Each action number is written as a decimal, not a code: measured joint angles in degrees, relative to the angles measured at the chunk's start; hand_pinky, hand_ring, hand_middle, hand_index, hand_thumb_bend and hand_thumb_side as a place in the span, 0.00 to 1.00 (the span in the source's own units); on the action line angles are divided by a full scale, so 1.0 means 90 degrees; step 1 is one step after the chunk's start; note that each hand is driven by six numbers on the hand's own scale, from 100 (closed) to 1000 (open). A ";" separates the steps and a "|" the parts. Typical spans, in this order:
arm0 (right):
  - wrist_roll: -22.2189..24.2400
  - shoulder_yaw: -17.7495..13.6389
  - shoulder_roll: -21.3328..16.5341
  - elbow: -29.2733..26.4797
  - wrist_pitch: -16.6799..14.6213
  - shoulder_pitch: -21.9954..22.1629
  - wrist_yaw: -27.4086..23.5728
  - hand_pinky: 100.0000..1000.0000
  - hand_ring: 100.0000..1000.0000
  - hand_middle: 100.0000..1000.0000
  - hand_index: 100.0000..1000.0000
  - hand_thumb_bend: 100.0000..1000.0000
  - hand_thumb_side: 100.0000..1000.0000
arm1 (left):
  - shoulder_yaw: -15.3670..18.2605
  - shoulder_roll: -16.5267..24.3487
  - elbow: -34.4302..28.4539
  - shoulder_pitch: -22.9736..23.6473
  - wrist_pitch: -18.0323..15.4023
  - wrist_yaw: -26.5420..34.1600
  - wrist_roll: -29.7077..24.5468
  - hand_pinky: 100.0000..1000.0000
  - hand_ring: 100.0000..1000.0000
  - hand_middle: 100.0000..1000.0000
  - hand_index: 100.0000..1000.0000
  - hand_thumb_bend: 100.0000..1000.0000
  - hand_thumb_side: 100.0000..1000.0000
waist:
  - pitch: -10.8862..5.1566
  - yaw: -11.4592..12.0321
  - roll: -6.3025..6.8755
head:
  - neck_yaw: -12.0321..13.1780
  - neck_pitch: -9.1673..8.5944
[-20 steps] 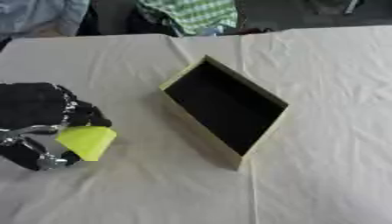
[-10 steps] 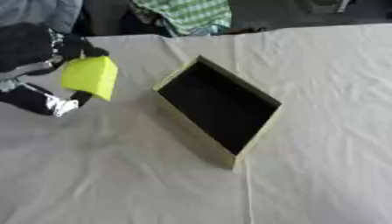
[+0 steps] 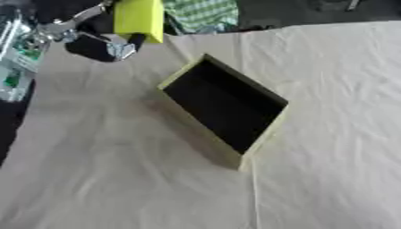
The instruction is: Pick up objects on the table and place them in the box.
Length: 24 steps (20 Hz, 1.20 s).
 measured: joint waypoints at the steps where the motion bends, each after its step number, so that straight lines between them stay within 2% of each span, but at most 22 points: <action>1: 0.0004 0.0002 0.0009 0.0000 -0.0004 -0.0004 -0.0010 0.76 0.57 0.57 0.82 0.00 0.67 | 0.0024 -0.0137 0.0062 -0.0023 0.0037 -0.0256 0.0037 0.41 0.23 0.29 0.32 0.00 0.52 | 0.0000 -0.0016 0.0000 | 0.0021 -0.0002; 5: 0.0018 0.0020 0.0082 0.0000 -0.0016 -0.0059 -0.0029 0.76 0.57 0.57 0.82 0.00 0.67 | 0.0102 -0.0565 0.0333 -0.0093 0.0187 -0.0982 0.0267 0.39 0.21 0.28 0.32 0.00 0.52 | 0.0000 -0.0087 0.0000 | 0.0091 -0.0009; 8: 0.0019 0.0021 0.0124 0.0000 -0.0016 -0.0109 -0.0054 0.76 0.57 0.57 0.82 0.00 0.68 | 0.0116 -0.0822 0.0493 -0.0108 0.0235 -0.1199 0.0504 0.37 0.20 0.27 0.33 0.00 0.52 | 0.0006 -0.0137 0.0000 | 0.0128 -0.0038; 16: 0.0020 0.0023 0.0298 0.0000 -0.0017 -0.0225 -0.0119 0.76 0.57 0.57 0.82 0.00 0.68 | 0.0029 -0.1464 0.0890 -0.0204 0.0140 -0.1143 0.0895 0.36 0.19 0.27 0.34 0.00 0.49 | 0.0008 -0.0309 -0.0002 | 0.0228 -0.0121; 24: 0.0015 0.0023 0.0326 0.0000 -0.0025 -0.0227 -0.0131 0.76 0.57 0.57 0.82 0.00 0.68 | -0.0069 -0.1683 0.1393 -0.0113 -0.0064 -0.0957 0.0456 0.39 0.22 0.30 0.39 0.00 0.41 | 0.0008 -0.0315 -0.0002 | 0.0200 -0.0123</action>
